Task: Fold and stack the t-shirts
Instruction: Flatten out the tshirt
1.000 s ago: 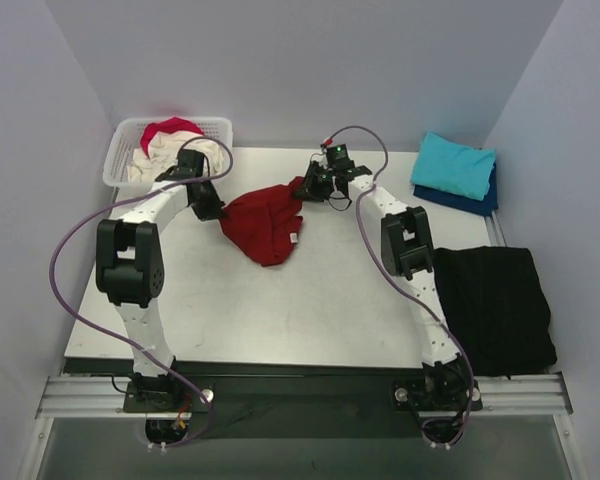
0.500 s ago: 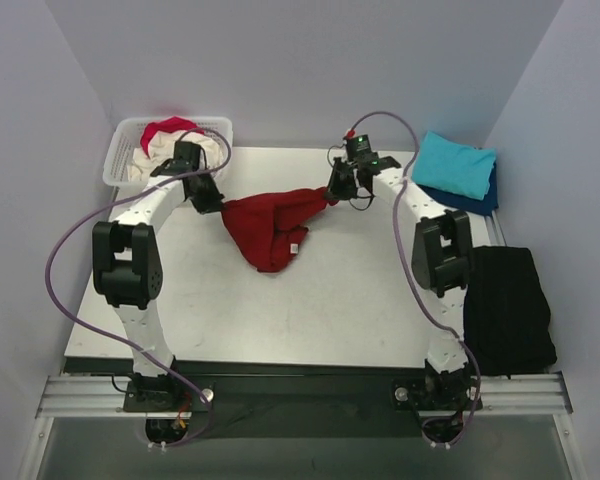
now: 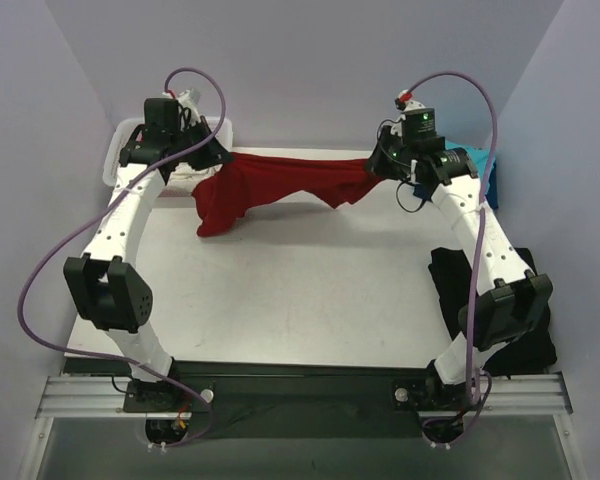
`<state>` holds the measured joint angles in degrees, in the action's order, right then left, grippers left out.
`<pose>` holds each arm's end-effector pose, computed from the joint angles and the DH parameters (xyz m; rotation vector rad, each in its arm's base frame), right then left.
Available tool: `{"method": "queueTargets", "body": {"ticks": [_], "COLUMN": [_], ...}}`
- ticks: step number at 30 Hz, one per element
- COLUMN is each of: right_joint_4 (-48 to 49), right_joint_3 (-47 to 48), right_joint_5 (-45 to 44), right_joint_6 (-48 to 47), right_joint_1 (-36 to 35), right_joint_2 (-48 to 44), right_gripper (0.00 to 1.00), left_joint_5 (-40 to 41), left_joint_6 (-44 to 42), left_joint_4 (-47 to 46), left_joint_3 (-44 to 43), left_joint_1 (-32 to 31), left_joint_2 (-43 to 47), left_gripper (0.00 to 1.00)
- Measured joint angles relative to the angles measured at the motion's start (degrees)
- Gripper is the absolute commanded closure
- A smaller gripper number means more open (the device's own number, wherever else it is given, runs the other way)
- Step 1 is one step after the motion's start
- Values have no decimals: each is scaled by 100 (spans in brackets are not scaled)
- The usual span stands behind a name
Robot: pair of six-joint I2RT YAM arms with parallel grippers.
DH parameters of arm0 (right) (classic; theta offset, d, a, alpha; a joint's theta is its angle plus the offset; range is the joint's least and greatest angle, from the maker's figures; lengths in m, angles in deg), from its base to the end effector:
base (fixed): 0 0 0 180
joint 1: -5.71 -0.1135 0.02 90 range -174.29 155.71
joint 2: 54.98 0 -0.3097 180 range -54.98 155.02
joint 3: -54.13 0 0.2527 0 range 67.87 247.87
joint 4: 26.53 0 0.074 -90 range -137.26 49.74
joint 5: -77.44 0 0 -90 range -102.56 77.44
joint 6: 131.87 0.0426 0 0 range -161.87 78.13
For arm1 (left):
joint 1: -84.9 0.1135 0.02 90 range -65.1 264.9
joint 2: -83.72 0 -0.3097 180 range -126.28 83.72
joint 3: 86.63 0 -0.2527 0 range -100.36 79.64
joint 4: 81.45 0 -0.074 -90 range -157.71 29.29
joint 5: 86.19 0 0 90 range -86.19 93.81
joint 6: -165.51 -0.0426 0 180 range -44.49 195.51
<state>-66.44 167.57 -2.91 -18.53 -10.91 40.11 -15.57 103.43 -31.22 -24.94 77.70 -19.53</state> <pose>0.3767 0.1199 0.4589 0.0026 1.9934 0.6204 0.4232 -0.0677 0.4148 -0.2064 2.2256 -0.7109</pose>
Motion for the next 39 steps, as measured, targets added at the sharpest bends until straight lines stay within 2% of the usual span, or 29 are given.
{"method": "queueTargets", "body": {"ticks": [8,18,23,26,29,32,34,35,37,38,39], "right_joint_4": [-330,-450,-466,-474,-413,-315,-247,-192,-94,-52,-13], "right_joint_3": [-334,-1126,-1720,-2286,-2844,-3407,-3670,-3735,-3786,-3786,-3786], "right_joint_5": [-76,-168,-225,-483,-822,-1283,-1615,-1738,-1897,-1954,-2011], "right_joint_6": [-446,-846,-654,-343,101,610,962,1088,1287,1362,1416], "right_joint_1": [55,-411,-643,-647,-647,-640,-621,-601,-544,-511,-487], "right_joint_2": [-848,-2938,-4011,-4437,-4444,-3971,-3250,-2852,-2092,-1777,-1532], "right_gripper": [100,100,100,100,100,100,100,100,100,100,100], "left_joint_5": [-741,-1364,-1473,-1624,-1714,-1600,-1423,-1329,-1130,-1040,-907], "left_joint_6": [-313,-822,-1231,-1344,-1355,-1340,-1298,-1257,-1158,-1119,-1078], "left_joint_4": [28,551,1049,1001,870,568,385,260,4,-107,-205], "left_joint_3": [352,1377,1484,1818,2164,2361,2409,2409,2396,2369,2330], "left_joint_1": [0,2,-149,-289,-356,-461,-527,-551,-590,-610,-638], "left_joint_2": [1104,3104,3451,3289,2710,1659,831,507,-63,-291,-472], "left_gripper": [100,100,100,100,100,100,98,86,80,70,56]}}
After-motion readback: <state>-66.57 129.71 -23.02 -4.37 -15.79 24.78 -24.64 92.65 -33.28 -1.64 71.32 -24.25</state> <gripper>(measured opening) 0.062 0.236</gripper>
